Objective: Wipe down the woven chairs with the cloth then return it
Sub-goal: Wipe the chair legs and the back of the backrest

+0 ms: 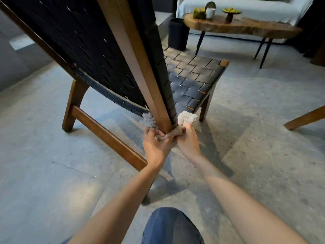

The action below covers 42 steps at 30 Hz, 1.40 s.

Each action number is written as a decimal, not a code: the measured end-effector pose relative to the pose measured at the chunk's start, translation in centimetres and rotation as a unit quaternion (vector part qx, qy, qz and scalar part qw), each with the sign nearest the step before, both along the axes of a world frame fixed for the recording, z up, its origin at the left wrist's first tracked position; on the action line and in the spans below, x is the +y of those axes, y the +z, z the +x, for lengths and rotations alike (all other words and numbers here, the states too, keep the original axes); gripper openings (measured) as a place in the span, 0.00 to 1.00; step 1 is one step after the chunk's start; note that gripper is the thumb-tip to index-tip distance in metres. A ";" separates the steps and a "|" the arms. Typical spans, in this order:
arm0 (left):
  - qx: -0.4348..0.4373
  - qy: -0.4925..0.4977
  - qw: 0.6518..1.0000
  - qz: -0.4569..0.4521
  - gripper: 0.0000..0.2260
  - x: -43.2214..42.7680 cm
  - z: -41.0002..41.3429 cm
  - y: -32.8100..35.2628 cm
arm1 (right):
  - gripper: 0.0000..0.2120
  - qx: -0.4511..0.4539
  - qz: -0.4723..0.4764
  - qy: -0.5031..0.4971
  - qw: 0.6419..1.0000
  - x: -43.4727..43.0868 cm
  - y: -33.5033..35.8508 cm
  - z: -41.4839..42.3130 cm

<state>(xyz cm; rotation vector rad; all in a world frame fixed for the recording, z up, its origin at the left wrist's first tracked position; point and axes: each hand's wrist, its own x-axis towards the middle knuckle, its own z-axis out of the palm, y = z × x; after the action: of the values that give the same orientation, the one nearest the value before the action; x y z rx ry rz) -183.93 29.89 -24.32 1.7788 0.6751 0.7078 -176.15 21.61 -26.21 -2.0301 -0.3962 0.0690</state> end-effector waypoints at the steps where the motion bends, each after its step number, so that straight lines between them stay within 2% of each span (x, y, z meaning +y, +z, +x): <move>1: -0.003 0.000 1.000 -0.002 0.13 -0.1 -0.2 -0.1 | 0.13 -0.009 0.005 -0.014 1.000 -0.1 0.2 -0.3; 6: -0.063 0.011 0.998 0.011 0.13 0.4 -1.7 0.5 | 0.10 -0.128 0.153 -0.005 0.980 -0.8 1.9 -3.0; 10: -0.073 -0.017 0.997 0.014 0.19 1.5 -1.7 0.8 | 0.13 -0.182 0.157 0.000 0.971 0.3 2.3 -2.8; 12: -0.052 -0.031 0.998 0.003 0.21 1.5 -1.3 -0.3 | 0.14 -0.158 0.145 0.008 0.977 0.7 1.0 -2.3; 16: 0.001 -0.050 0.999 -0.021 0.20 0.9 -0.2 -4.0 | 0.12 0.000 0.112 -0.005 0.994 0.6 -3.5 -1.1; 19: 0.022 -0.060 0.998 -0.015 0.19 0.7 0.7 -6.2 | 0.11 0.060 0.103 -0.041 0.992 0.7 -6.1 -0.7; 23: 0.020 -0.068 0.997 0.037 0.18 0.7 1.5 -8.0 | 0.14 0.043 0.162 -0.064 0.984 1.3 -7.3 -0.7; 26: 0.001 -0.069 0.996 0.064 0.18 0.7 1.7 -8.8 | 0.22 0.039 0.180 -0.081 0.980 1.6 -7.8 -0.6; 30: -0.017 -0.071 0.995 0.071 0.19 1.3 1.5 -9.3 | 0.30 0.083 0.170 -0.037 0.981 1.8 -9.1 -0.7; 34: -0.028 -0.090 0.992 0.084 0.16 2.1 0.8 -10.1 | 0.27 0.096 0.145 -0.029 0.984 2.0 -10.2 -1.2; 40: -0.013 -0.125 0.984 0.127 0.15 3.8 -3.8 -15.3 | 0.18 0.127 0.026 -0.031 0.991 1.7 -13.9 -5.1; 42: -0.011 -0.130 0.981 0.141 0.16 4.1 -5.4 -17.0 | 0.15 0.111 0.005 -0.022 0.994 1.7 -15.1 -6.5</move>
<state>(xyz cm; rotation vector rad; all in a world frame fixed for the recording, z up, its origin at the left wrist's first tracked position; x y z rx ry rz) -189.29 33.96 -41.35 2.0692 0.3273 0.6673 -182.63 23.32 -41.31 -1.9956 -0.2118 0.2620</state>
